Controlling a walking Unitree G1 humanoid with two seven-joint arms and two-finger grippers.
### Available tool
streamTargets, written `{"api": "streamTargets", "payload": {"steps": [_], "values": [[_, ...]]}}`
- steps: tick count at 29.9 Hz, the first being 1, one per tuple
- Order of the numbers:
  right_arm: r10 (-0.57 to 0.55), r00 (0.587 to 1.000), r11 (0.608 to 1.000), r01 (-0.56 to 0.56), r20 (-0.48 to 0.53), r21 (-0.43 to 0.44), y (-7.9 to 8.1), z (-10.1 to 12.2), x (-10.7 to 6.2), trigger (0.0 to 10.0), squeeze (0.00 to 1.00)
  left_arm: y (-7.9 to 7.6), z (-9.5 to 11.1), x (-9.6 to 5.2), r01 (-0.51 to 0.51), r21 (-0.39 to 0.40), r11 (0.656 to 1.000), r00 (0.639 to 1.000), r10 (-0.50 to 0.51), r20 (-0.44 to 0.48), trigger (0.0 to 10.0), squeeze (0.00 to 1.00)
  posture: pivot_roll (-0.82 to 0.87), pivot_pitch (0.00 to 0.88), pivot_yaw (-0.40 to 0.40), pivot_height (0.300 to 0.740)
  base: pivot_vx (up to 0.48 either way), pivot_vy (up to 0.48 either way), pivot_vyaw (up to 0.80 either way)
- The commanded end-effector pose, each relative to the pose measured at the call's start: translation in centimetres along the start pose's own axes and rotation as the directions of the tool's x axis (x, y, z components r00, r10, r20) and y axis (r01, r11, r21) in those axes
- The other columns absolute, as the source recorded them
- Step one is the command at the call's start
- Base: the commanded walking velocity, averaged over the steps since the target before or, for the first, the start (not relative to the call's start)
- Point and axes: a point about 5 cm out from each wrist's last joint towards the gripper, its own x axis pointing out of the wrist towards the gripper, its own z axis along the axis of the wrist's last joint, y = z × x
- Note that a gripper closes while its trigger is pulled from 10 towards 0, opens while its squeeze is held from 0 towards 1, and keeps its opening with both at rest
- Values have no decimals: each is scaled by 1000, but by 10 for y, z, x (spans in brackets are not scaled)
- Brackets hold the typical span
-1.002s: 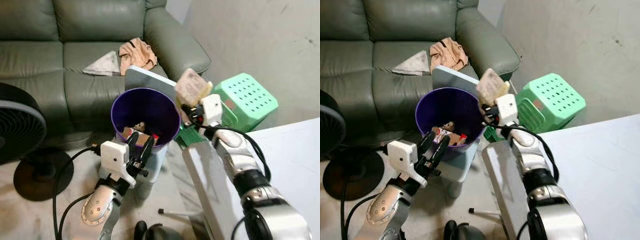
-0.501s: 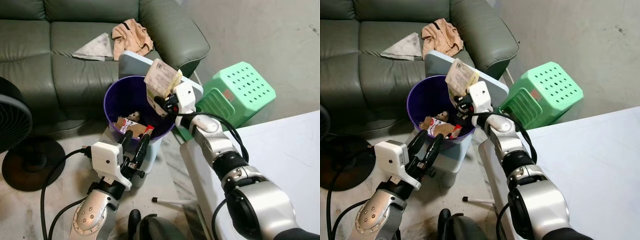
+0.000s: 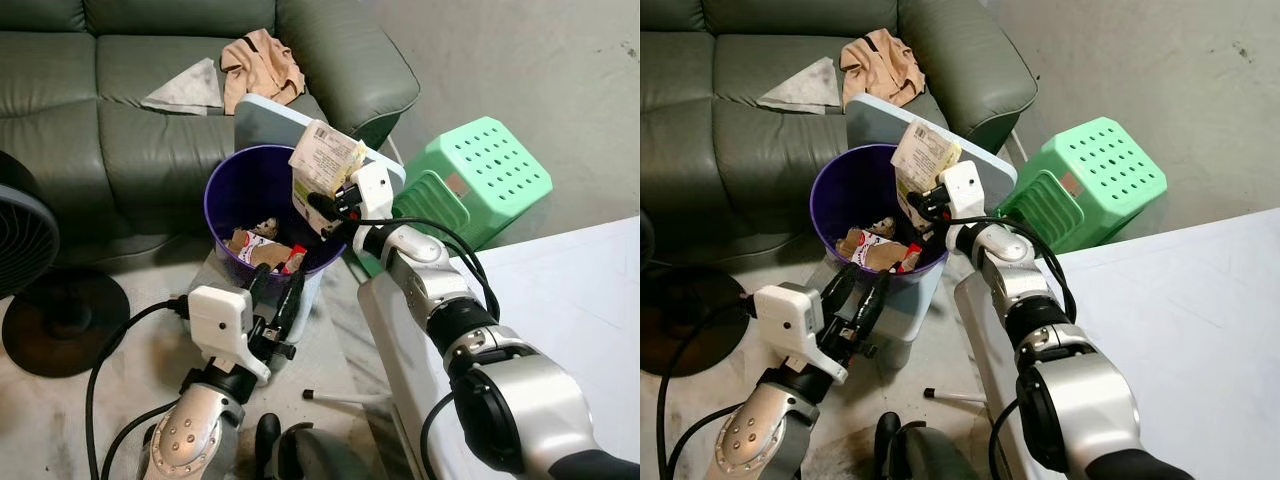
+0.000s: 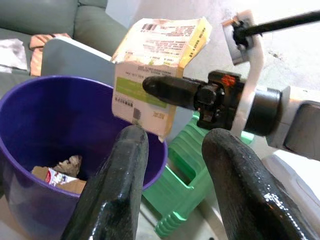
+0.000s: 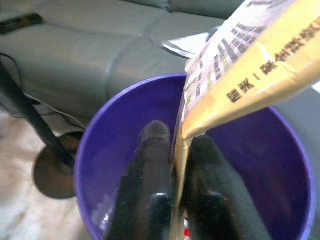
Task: Picking trash to rubbish bin
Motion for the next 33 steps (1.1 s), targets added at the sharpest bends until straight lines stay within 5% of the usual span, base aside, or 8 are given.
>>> {"api": "streamTargets", "payload": {"steps": [1,23,29,33], "values": [[2,1000,999,-3,16,42,-6,0,-4,10000,1000,-8,-1,1,21,-18,1000,1000,-21,-4,10000,0,197,310,-328,740,0,0,0],[19,998,998,-23,63,54,-11,8,-7,10000,1000,0,4,9,23,-1,1000,1000,-23,19,10000,0,193,288,-313,740,0,0,0],[1,989,1000,-1,150,-1,-20,22,-12,10000,1000,8,9,19,33,26,999,998,-34,46,10000,0,190,263,-295,740,0,0,0],[-56,973,998,48,226,41,-34,30,-23,10000,1000,18,14,31,11,30,999,997,-14,78,10000,0,182,220,-262,740,0,0,0]]}}
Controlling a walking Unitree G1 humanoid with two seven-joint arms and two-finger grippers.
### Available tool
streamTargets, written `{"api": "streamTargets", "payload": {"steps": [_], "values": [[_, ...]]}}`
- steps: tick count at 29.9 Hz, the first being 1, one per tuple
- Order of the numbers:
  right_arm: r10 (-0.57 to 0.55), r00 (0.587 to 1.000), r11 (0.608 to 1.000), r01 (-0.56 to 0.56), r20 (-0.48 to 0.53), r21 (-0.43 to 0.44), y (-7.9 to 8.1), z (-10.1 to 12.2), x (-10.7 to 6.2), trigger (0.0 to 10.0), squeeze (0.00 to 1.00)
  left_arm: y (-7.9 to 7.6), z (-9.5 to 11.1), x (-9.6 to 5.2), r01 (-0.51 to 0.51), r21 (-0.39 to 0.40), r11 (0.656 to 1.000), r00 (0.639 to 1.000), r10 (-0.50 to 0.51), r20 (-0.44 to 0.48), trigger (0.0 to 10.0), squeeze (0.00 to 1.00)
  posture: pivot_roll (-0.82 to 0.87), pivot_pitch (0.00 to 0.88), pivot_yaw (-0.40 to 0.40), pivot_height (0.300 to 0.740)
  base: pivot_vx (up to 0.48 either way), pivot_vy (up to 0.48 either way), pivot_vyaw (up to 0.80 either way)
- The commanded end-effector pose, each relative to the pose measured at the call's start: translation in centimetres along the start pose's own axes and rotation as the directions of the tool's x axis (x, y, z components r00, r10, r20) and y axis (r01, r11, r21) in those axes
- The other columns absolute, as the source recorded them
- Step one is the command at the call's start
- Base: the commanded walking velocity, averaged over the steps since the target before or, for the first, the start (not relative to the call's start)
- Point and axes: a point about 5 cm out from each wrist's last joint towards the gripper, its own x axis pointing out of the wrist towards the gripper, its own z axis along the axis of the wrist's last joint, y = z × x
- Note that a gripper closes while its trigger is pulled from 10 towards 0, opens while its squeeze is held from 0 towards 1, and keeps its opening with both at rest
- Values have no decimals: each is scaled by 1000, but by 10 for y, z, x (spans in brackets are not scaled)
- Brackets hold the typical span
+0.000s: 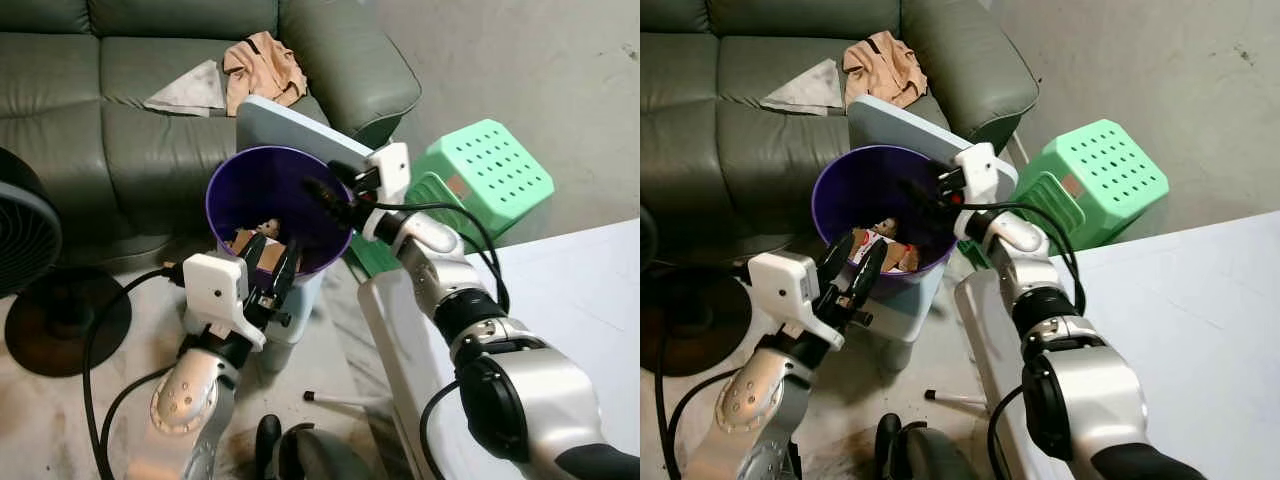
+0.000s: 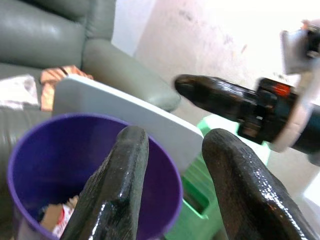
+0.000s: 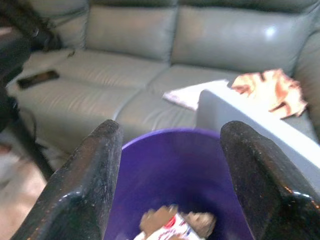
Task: Picking trash to rubbish bin
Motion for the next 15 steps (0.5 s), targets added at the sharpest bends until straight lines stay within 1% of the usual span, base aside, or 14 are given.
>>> {"api": "streamTargets", "payload": {"steps": [1,2,4,5,6,8,9,10,11,12,14,15], "values": [[-60,997,998,59,47,17,-16,4,-14,10000,1000,1,-4,3,-1,-10,1000,1000,1,-8,10000,0,182,220,-262,740,0,0,0],[-74,996,997,73,58,26,-17,5,-15,10000,1000,6,-5,6,-8,-4,1000,1000,8,-5,10000,0,176,195,-243,740,0,0,0],[-119,986,992,114,116,45,-27,12,-23,10000,1000,11,-3,13,-32,-3,999,999,32,2,10000,0,176,195,-243,740,0,0,0],[-164,977,986,160,137,39,-34,15,-30,10000,1000,17,-3,19,-57,9,998,998,57,2,10000,0,165,169,-226,740,0,0,0],[-194,970,981,191,150,33,-39,17,-35,10000,1000,22,-3,23,-75,18,997,997,75,1,10000,0,165,169,-226,740,0,0,0],[-217,964,976,216,156,25,-42,17,-38,10000,1000,26,-4,26,-88,27,996,996,88,0,10000,0,165,169,-226,740,0,0,0],[-251,953,968,251,170,24,-45,16,-44,10000,1000,35,-4,33,-110,66,992,994,110,6,10000,0,150,139,-207,740,0,0,0],[-266,948,964,265,177,25,-46,15,-46,10000,1000,39,-4,36,-120,82,989,993,119,9,10000,0,150,139,-207,740,0,0,0],[-266,948,964,265,177,25,-46,15,-46,10000,1000,39,-4,36,-120,82,989,993,119,9,10000,0,150,139,-207,740,0,0,0],[-295,937,955,292,189,41,-50,14,-53,10000,1000,50,-4,44,-161,69,985,987,161,12,10000,0,130,113,-188,740,0,0,0],[-307,932,951,304,194,49,-51,14,-56,10000,1000,55,-4,48,-179,62,982,984,178,14,10000,0,130,113,-188,740,0,0,0],[-308,932,951,304,192,51,-50,14,-54,10000,1000,57,-4,49,-180,62,982,984,180,13,10000,0,110,91,-170,740,0,0,0]]}}
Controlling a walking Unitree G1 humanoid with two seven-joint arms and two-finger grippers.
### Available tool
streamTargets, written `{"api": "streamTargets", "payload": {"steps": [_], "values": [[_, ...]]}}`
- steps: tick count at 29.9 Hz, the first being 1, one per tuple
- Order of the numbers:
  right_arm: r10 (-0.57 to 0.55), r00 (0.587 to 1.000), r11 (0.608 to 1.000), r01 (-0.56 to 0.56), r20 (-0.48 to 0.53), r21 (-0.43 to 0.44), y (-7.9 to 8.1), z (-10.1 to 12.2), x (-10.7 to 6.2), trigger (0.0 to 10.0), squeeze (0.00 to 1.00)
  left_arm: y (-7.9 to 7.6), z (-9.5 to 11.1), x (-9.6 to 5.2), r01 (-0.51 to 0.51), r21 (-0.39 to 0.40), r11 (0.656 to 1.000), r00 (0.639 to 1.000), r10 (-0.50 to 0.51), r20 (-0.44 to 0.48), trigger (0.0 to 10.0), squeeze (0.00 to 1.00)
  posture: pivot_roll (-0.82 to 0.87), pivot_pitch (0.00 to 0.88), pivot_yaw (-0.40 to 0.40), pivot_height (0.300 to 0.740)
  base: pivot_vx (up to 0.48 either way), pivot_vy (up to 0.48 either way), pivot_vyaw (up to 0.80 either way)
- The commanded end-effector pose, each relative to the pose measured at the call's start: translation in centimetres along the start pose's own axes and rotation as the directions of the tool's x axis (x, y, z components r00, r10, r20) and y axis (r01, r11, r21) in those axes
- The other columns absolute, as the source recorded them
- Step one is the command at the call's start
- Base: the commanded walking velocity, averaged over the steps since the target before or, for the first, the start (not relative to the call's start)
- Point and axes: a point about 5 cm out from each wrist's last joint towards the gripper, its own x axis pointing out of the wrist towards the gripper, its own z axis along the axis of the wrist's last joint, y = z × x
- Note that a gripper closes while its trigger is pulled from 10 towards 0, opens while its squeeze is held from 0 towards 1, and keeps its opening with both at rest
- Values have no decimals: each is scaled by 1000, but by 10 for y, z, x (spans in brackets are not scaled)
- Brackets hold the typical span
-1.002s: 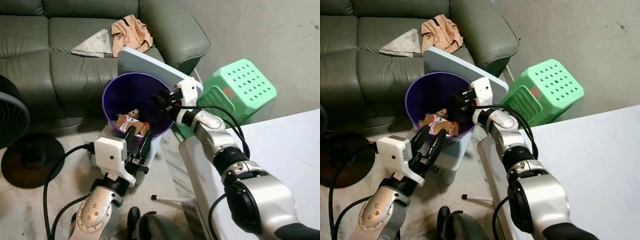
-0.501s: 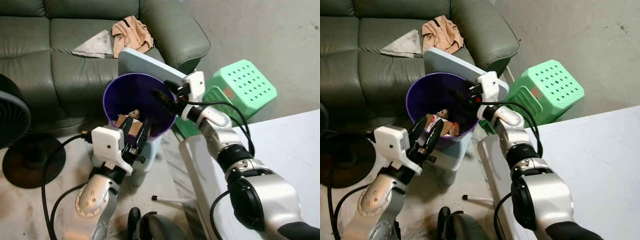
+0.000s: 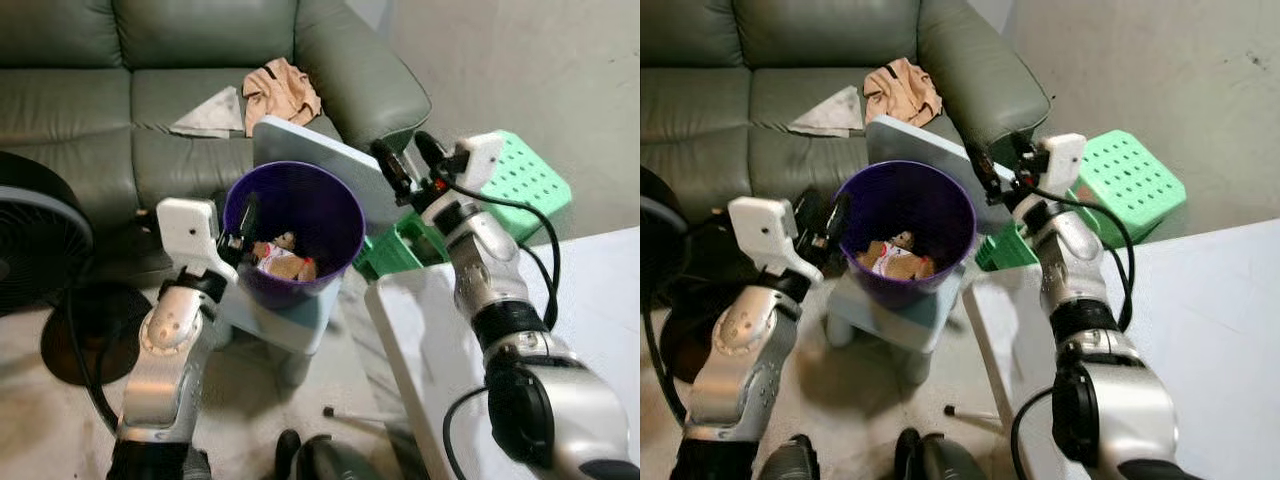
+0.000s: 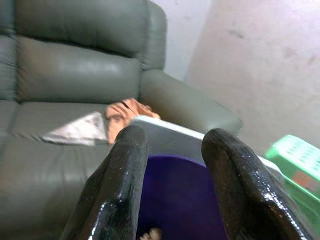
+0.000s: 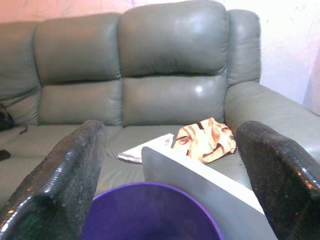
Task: Picking trash to rubbish bin
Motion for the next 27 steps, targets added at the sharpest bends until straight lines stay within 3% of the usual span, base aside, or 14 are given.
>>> {"api": "streamTargets", "payload": {"steps": [1,7,10,11,12,14,15,23,27], "values": [[-75,996,997,76,55,-24,-16,10,-12,10000,1000,3,-2,10,-2,10,1000,1000,2,6,10000,0,93,73,-151,740,0,0,0],[-140,988,988,144,69,-54,-26,11,-23,10000,1000,7,-2,24,-10,48,999,1000,9,20,10000,0,84,56,-138,740,0,0,0],[-162,984,985,166,79,-48,-28,10,-28,10000,1000,8,-4,29,-1,18,1000,1000,0,25,10000,0,74,44,-124,740,0,0,0],[-167,983,984,171,80,-41,-28,10,-29,10000,839,9,-5,30,2,10,1000,1000,-3,26,10000,0,62,35,-109,740,0,0,0],[-179,981,983,183,78,-36,-28,8,-31,10000,141,10,-7,33,5,2,1000,1000,-5,29,10000,0,59,31,-103,740,0,0,0],[-186,979,981,190,77,-40,-27,7,-31,10000,141,11,-7,33,4,-1,1000,1000,-4,30,10000,0,47,24,-89,740,0,0,0],[-208,975,977,212,75,-39,-29,5,-34,10000,0,12,-10,35,2,-5,1000,1000,-2,22,10000,0,47,24,-89,740,0,0,0],[-299,952,953,302,67,-32,-26,-11,-55,10000,0,15,-22,36,-1,-25,1000,1000,1,-5,10000,0,2,4,-42,740,0,0,0],[-381,923,919,384,50,-86,-27,-15,-66,10000,0,14,-26,33,13,-44,999,1000,-14,-13,10000,0,-4,1,-35,740,0,0,0]]}}
